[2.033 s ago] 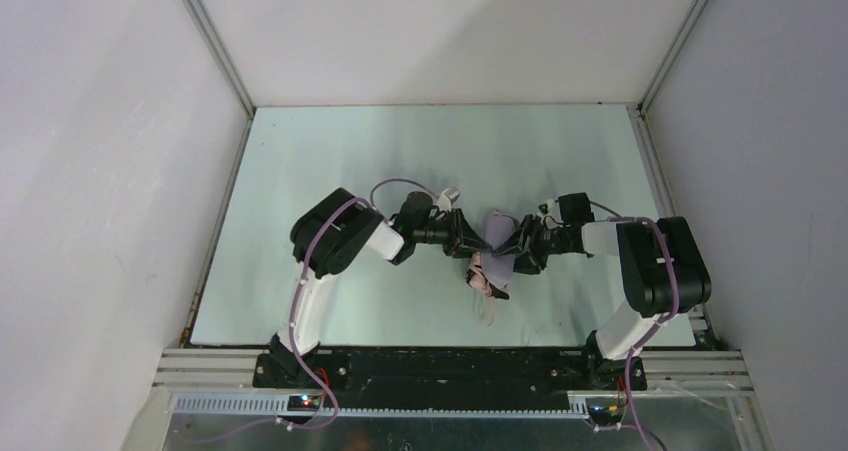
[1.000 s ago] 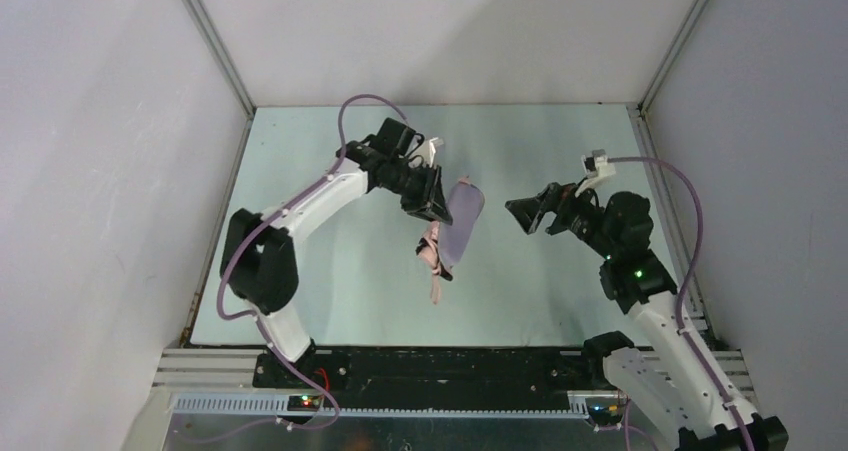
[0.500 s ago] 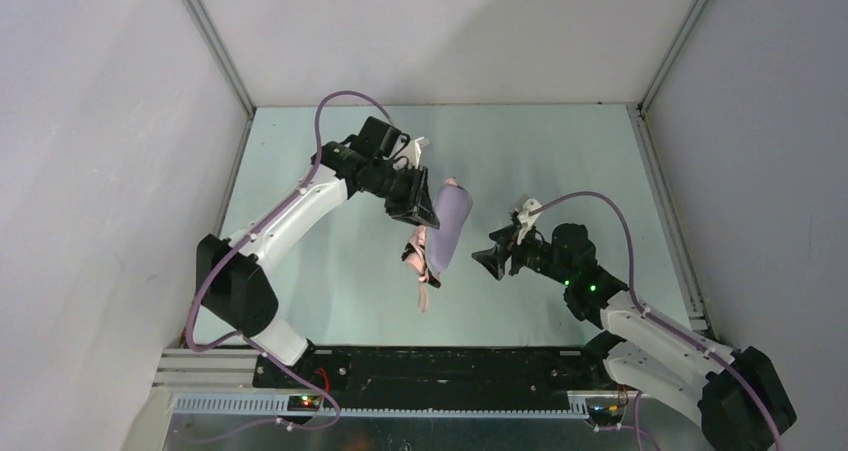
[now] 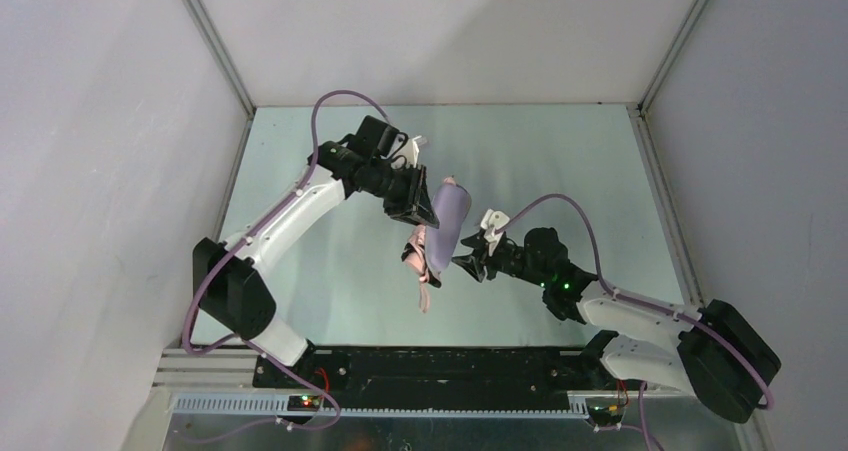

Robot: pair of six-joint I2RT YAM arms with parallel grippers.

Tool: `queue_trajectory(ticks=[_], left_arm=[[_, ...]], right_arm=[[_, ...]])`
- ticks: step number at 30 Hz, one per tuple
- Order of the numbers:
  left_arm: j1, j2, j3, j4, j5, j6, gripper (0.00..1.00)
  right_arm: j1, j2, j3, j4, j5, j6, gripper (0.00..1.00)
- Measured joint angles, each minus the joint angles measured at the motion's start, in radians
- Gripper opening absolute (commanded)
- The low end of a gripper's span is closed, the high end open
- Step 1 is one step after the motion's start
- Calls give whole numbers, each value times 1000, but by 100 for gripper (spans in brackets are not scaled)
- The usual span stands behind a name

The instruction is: Put away the umbrella

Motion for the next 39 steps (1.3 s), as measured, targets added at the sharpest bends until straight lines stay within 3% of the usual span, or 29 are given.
queue_trajectory(ticks=[7, 9, 12, 13, 15, 20, 27, 39], left_arm=[[0, -13, 0, 0, 4, -8, 0], [0, -13, 0, 0, 4, -8, 0], [2, -13, 0, 1, 3, -8, 0], [2, -13, 0, 1, 4, -8, 0], [2, -13, 0, 0, 3, -6, 0], [-21, -13, 3, -32, -16, 30, 0], [-154, 6, 13, -90, -129, 151, 0], [-255, 149, 17, -148, -238, 327, 0]], right_arm=[[19, 64, 32, 67, 3, -22, 42], [23, 78, 39, 77, -4, -27, 35], [24, 87, 44, 79, -10, -35, 16], [24, 87, 45, 79, -11, -38, 5], [24, 87, 47, 74, -7, -51, 0], [11, 74, 50, 29, 6, -66, 0], [-100, 37, 52, -56, -20, -136, 0], [-117, 27, 52, -155, 61, -405, 0]])
